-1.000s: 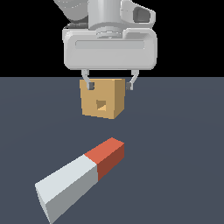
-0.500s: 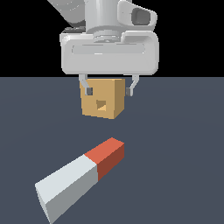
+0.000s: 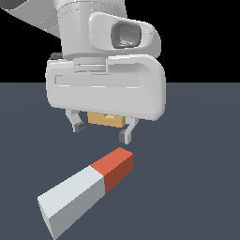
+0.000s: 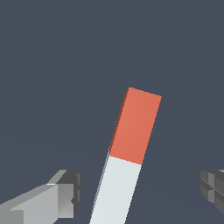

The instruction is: Insert the peg into the horizontal hole in a box.

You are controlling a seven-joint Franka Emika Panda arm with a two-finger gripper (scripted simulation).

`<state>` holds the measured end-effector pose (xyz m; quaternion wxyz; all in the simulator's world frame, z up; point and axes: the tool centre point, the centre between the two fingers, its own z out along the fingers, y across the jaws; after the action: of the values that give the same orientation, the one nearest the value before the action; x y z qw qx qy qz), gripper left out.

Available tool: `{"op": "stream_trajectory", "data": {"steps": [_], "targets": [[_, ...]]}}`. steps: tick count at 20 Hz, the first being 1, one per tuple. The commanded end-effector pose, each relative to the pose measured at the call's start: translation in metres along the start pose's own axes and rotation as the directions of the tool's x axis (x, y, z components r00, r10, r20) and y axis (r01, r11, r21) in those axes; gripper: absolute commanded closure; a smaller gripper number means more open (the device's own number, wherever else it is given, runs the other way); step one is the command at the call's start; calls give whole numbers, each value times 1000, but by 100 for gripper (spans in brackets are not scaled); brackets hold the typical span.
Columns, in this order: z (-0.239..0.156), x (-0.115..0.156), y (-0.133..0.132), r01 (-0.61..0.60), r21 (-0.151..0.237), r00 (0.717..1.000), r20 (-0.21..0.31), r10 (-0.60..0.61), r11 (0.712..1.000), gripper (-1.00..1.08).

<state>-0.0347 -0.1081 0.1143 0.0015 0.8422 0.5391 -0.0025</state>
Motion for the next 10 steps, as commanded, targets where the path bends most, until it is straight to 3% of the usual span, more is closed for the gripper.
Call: {"op": "stream_trajectory", "data": {"steps": [1, 10], "targets": [[14, -21, -3, -91, 0, 996, -1, 91, 996, -92], [42, -61, -16, -271, 1, 963, -4, 271, 963, -92]]}}
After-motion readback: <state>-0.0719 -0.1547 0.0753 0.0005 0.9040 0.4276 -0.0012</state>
